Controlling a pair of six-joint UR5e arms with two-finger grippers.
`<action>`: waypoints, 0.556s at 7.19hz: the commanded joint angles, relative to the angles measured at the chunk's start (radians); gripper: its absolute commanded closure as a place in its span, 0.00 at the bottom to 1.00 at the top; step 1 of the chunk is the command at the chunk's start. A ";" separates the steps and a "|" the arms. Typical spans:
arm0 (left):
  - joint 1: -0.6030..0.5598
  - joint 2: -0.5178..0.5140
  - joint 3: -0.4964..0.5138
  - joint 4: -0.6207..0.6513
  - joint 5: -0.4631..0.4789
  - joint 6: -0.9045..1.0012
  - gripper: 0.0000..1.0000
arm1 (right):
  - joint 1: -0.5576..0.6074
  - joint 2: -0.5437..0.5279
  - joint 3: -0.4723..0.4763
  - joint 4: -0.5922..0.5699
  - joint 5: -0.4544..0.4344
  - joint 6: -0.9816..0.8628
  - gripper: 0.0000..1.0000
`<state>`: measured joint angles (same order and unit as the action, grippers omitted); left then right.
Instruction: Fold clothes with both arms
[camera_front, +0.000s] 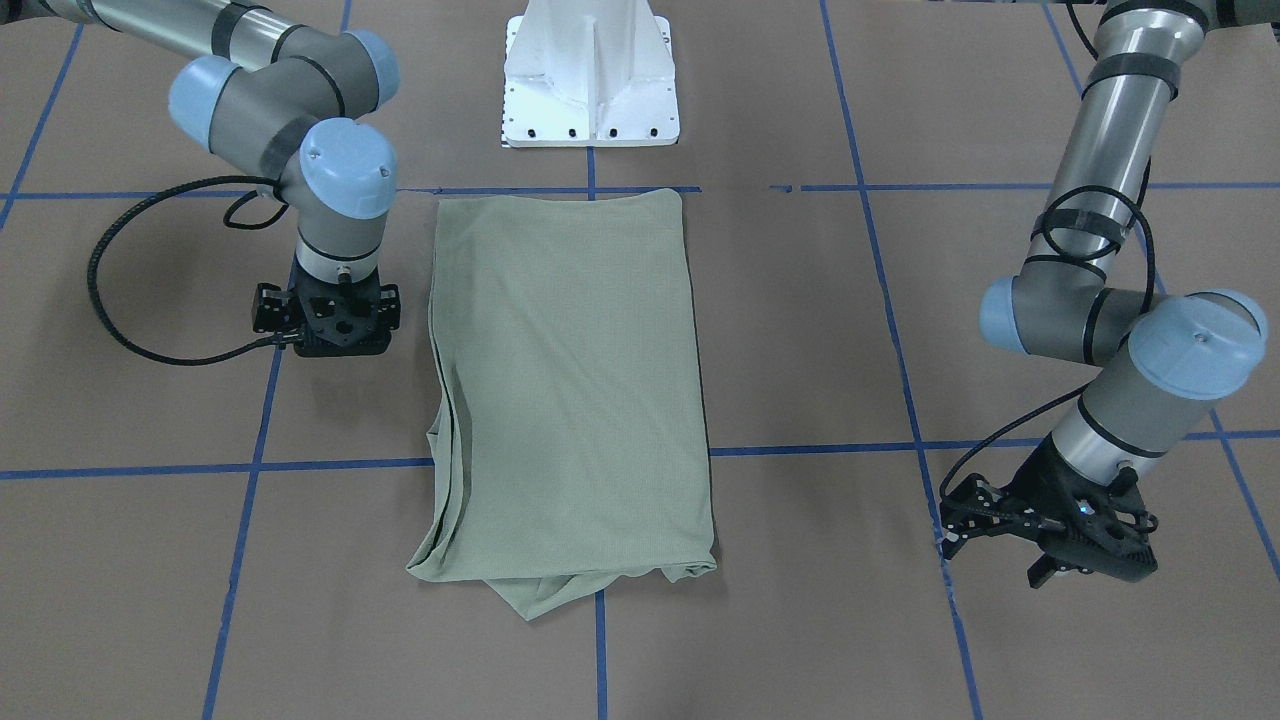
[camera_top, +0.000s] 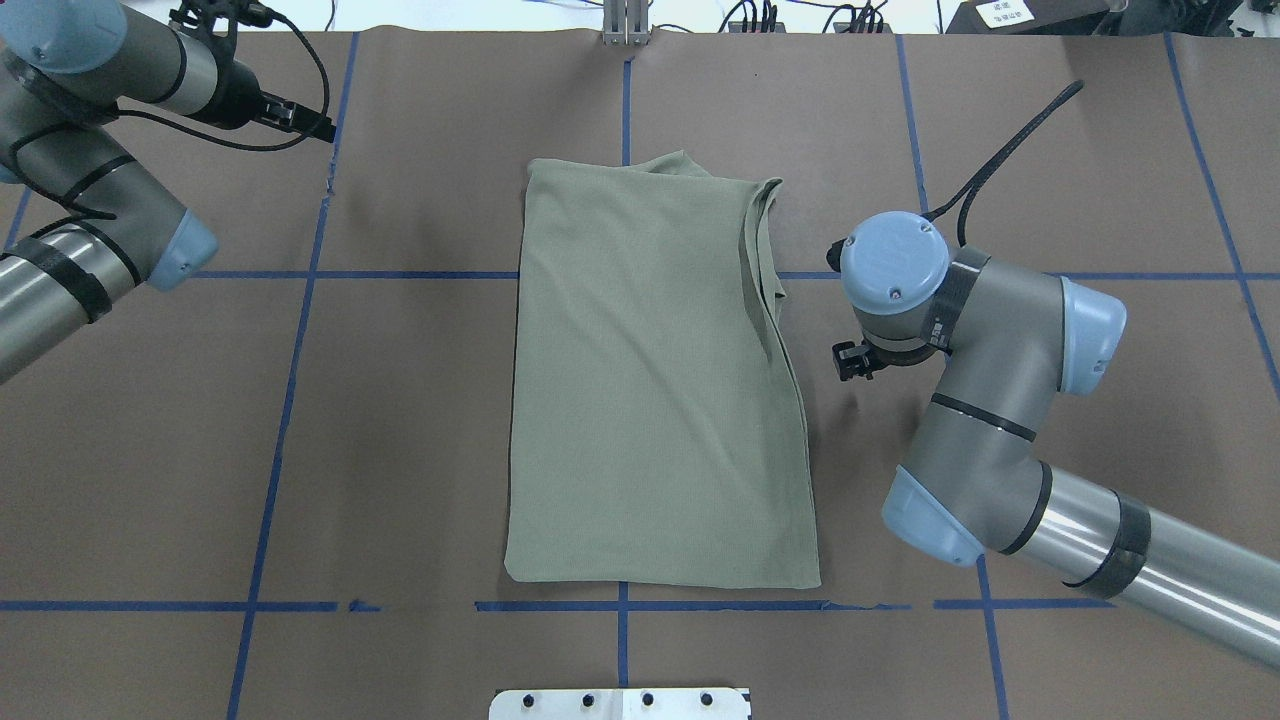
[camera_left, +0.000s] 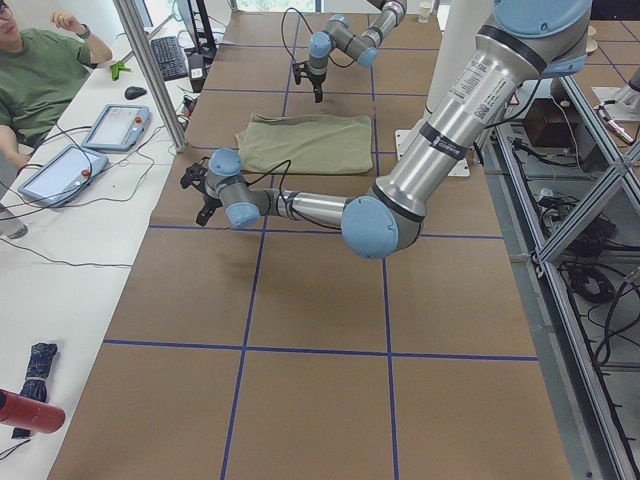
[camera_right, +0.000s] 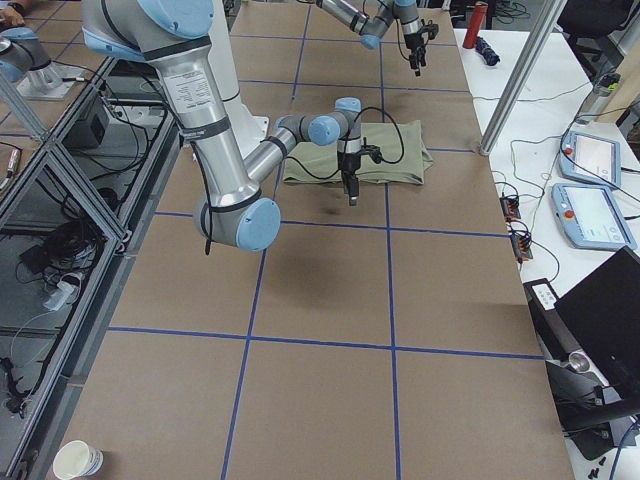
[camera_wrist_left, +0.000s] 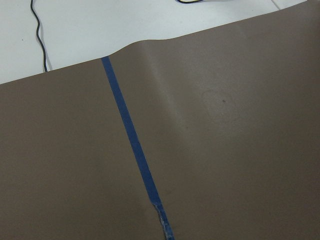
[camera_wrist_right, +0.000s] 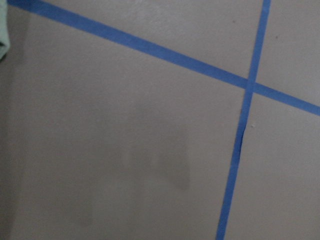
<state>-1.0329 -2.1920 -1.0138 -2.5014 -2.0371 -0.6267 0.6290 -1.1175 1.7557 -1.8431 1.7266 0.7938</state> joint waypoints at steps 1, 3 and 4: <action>0.001 0.000 -0.012 0.001 0.000 -0.002 0.00 | 0.054 0.106 -0.024 0.005 0.073 -0.004 0.00; 0.005 0.000 -0.012 0.001 0.000 -0.002 0.00 | 0.054 0.250 -0.204 0.121 0.073 0.089 0.00; 0.007 0.000 -0.012 0.001 0.001 -0.001 0.00 | 0.055 0.249 -0.272 0.228 0.073 0.094 0.00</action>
<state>-1.0288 -2.1921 -1.0257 -2.5004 -2.0368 -0.6286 0.6824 -0.8988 1.5782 -1.7294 1.7983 0.8643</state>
